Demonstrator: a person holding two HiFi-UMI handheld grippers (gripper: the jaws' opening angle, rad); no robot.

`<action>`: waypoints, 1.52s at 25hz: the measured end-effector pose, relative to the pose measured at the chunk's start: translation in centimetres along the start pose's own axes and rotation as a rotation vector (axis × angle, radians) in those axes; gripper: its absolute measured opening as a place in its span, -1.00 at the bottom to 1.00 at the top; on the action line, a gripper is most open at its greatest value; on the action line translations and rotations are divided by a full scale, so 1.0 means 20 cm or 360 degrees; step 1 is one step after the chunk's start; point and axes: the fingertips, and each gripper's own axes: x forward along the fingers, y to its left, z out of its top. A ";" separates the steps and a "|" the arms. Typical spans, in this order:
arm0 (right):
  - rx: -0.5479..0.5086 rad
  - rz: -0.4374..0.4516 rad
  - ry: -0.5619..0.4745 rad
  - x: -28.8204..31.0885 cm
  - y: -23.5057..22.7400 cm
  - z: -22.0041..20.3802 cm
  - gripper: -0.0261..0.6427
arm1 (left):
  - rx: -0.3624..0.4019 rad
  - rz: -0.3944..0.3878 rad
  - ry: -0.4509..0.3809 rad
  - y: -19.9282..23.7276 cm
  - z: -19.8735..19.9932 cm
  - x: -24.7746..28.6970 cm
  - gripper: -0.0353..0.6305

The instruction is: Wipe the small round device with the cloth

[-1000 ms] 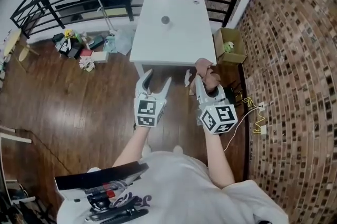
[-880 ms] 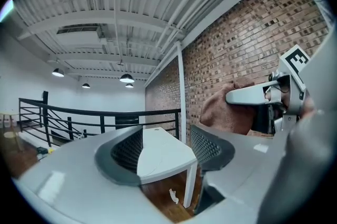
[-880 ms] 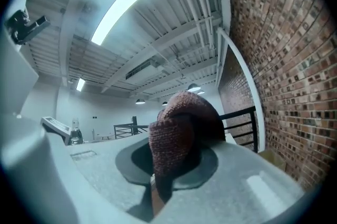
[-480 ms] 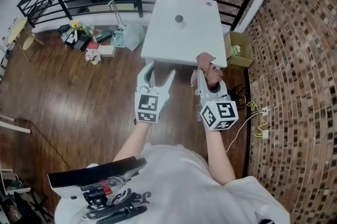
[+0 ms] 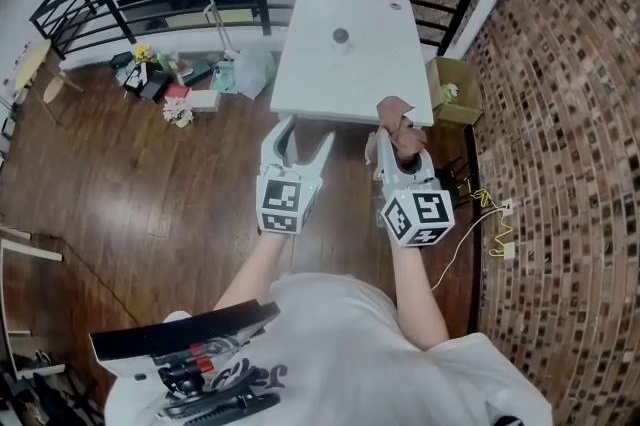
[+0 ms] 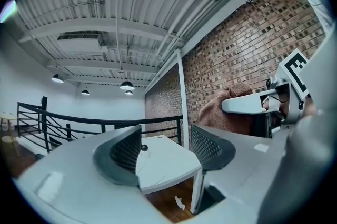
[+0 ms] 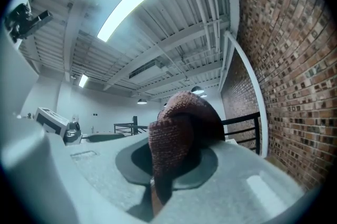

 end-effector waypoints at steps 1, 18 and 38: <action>-0.0002 -0.0002 0.0001 0.00 0.01 0.00 -0.84 | 0.0003 -0.0002 -0.0006 0.00 0.01 0.00 0.00; -0.0055 -0.0079 0.0030 -0.11 -0.02 0.00 -0.84 | -0.0009 -0.0074 -0.0064 -0.11 0.05 -0.02 -0.10; -0.0050 -0.0059 0.0042 -0.23 -0.04 0.00 -0.84 | -0.0024 -0.0040 -0.0037 -0.21 0.03 -0.08 -0.08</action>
